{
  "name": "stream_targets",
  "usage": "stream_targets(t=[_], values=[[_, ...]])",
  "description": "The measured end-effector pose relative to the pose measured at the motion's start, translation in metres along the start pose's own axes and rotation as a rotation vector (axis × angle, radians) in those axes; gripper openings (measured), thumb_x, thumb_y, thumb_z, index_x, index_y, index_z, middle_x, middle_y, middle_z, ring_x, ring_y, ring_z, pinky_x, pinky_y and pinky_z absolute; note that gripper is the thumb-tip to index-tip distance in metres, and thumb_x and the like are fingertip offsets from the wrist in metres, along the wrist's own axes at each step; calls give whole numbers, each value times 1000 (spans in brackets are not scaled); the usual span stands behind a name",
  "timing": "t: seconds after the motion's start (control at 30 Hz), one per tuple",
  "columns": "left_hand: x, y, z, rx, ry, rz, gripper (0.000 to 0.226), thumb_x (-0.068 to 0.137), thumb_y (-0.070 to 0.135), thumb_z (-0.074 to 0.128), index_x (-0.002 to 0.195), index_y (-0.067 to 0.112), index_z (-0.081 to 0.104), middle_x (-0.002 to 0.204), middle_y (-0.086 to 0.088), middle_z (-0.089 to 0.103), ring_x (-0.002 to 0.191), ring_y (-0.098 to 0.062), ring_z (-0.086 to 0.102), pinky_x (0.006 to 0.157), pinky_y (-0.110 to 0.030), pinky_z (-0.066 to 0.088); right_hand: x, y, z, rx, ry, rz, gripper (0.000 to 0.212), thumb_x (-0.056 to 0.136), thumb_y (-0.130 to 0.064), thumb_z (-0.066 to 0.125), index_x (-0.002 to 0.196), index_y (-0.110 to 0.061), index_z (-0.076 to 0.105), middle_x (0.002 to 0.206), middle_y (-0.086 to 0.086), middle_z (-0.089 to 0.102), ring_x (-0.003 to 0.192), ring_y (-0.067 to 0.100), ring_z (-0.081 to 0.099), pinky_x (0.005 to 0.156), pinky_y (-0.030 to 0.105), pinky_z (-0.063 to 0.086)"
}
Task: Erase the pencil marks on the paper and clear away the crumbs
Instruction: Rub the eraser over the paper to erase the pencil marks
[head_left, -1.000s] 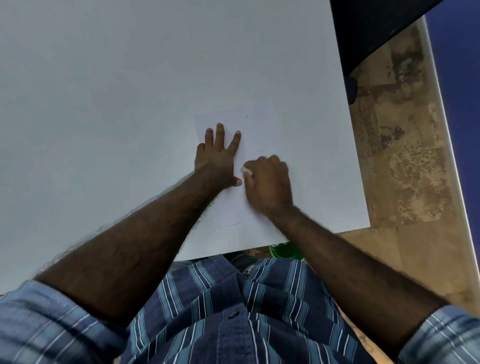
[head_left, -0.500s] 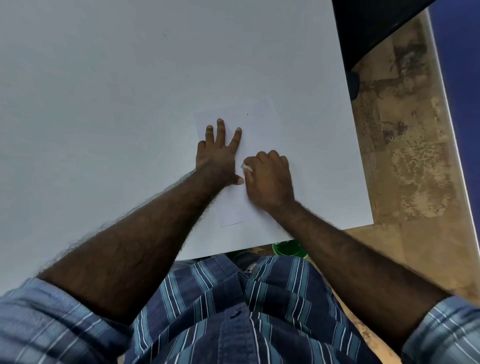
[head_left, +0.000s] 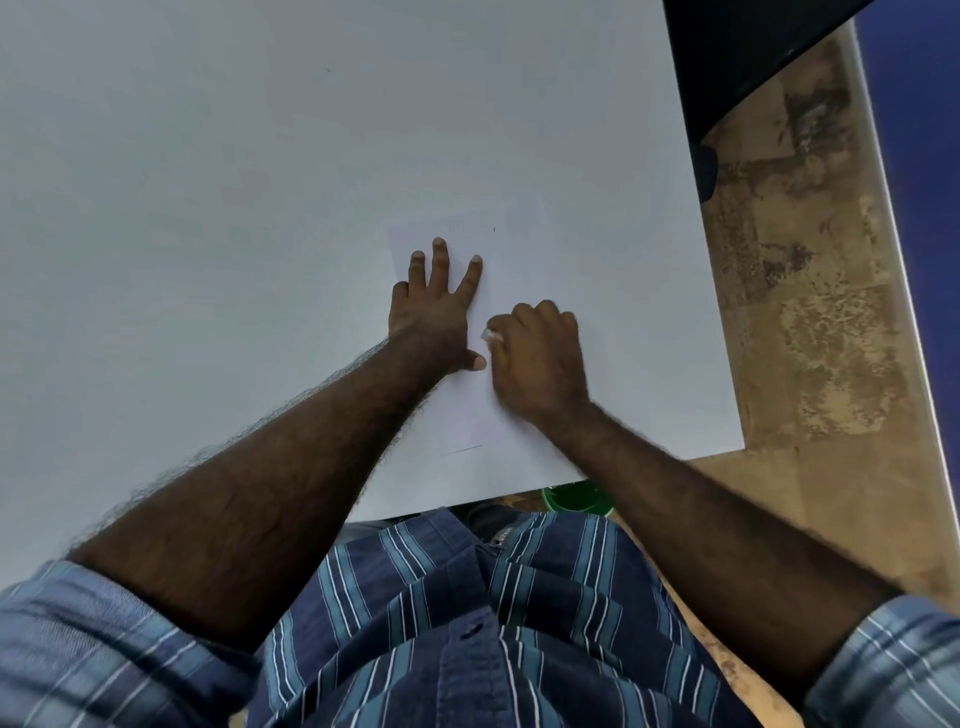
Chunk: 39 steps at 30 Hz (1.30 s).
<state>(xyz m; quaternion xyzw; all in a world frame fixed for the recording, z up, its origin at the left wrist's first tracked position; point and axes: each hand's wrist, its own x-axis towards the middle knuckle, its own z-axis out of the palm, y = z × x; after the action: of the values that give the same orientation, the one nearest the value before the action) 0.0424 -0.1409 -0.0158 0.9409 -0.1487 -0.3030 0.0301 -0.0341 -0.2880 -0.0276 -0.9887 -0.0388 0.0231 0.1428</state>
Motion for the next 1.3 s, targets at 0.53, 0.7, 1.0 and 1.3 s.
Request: stream_targets(t=[0.53,0.7,1.0,1.3], values=[[2,-3,2,-2,0,10,137,73,67,81,163,32,-17,167,-17,-29,157,-43,-12,125,-54,16,3,14,1,-20,66,101,18,98,-23,59,100,-20,76,90,2,70,89,30,60,77,45,46],[2,-1,0,-2,-14,6,137,75,65,82,162,32,-18,167,-16,-30,157,-43,-13,125,-54,14,25,36,-5,-53,160,292,13,94,-22,61,95,-21,73,89,2,68,90,32,58,78,43,41],[3,-1,1,7,-24,0,137,75,66,81,162,32,-19,167,-16,-30,157,-43,-13,125,-54,15,-3,22,1,-57,81,69,16,100,-24,60,101,-20,76,89,2,69,88,29,57,77,42,39],[3,-1,1,7,-14,0,136,75,65,81,163,32,-18,167,-17,-29,157,-43,-12,125,-53,16,13,20,-2,-35,124,153,13,97,-22,61,98,-21,74,90,0,68,91,31,57,79,44,40]])
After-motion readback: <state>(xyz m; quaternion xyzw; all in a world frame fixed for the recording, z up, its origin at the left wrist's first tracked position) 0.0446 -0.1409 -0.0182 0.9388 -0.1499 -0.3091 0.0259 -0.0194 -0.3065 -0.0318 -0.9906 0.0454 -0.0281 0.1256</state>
